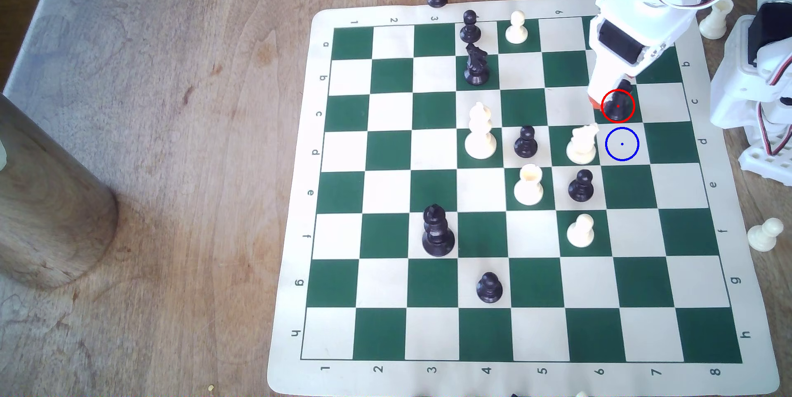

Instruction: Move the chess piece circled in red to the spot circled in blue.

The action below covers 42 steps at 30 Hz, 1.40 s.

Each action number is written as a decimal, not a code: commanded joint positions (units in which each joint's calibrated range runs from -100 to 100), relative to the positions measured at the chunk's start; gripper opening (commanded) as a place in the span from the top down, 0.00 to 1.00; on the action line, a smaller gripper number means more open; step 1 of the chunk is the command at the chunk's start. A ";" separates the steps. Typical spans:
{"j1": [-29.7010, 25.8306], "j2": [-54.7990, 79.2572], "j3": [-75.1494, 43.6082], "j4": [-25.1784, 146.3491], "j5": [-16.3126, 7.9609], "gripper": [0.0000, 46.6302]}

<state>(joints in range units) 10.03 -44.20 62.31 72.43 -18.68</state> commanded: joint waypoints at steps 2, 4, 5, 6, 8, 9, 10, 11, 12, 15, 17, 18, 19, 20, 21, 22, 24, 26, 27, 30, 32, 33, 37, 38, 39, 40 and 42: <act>1.27 0.39 0.52 -1.10 0.59 0.58; 1.19 0.39 0.52 -1.59 0.54 0.59; 1.12 0.65 0.61 -1.91 0.44 0.59; 0.96 1.07 0.61 -2.32 0.39 0.60; 0.65 1.84 0.70 -3.06 0.24 0.61; 0.26 2.18 0.88 -3.63 0.15 0.61; 0.10 2.26 0.88 -3.80 0.05 0.61; 0.02 2.35 0.88 -3.80 0.05 0.61; -0.06 2.52 0.88 -3.88 0.00 0.61; -0.14 3.54 0.97 -4.45 0.00 0.62; -0.14 4.21 1.06 -4.70 0.00 0.67; -0.14 4.64 1.06 -4.86 0.00 0.74; -0.14 5.06 1.06 -4.86 0.00 0.77; -0.21 5.49 1.06 -4.94 0.00 0.77; -0.29 5.66 1.06 -4.94 0.00 0.78; -0.29 5.66 1.15 -4.94 0.00 0.79; -0.29 5.66 1.15 -5.27 0.00 0.84; -0.37 5.66 1.15 -5.93 -0.15 0.93; -0.53 5.66 1.15 -6.01 -0.15 0.95; -0.76 5.57 1.15 -6.09 -0.20 0.99; -0.76 5.57 1.15 -5.85 -0.20 0.99; -0.76 5.57 1.06 -5.52 -0.20 0.99; -1.15 0.99 -1.48 0.05 -0.20 0.99; -1.62 -0.45 -2.30 1.69 -0.54 0.99; -2.33 -1.47 -3.20 3.41 -0.83 0.99; -3.89 -2.92 -5.29 6.36 -1.61 0.99; -5.69 -3.93 -6.56 8.00 -2.30 0.99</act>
<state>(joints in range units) 7.74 -43.70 63.40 75.14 -19.56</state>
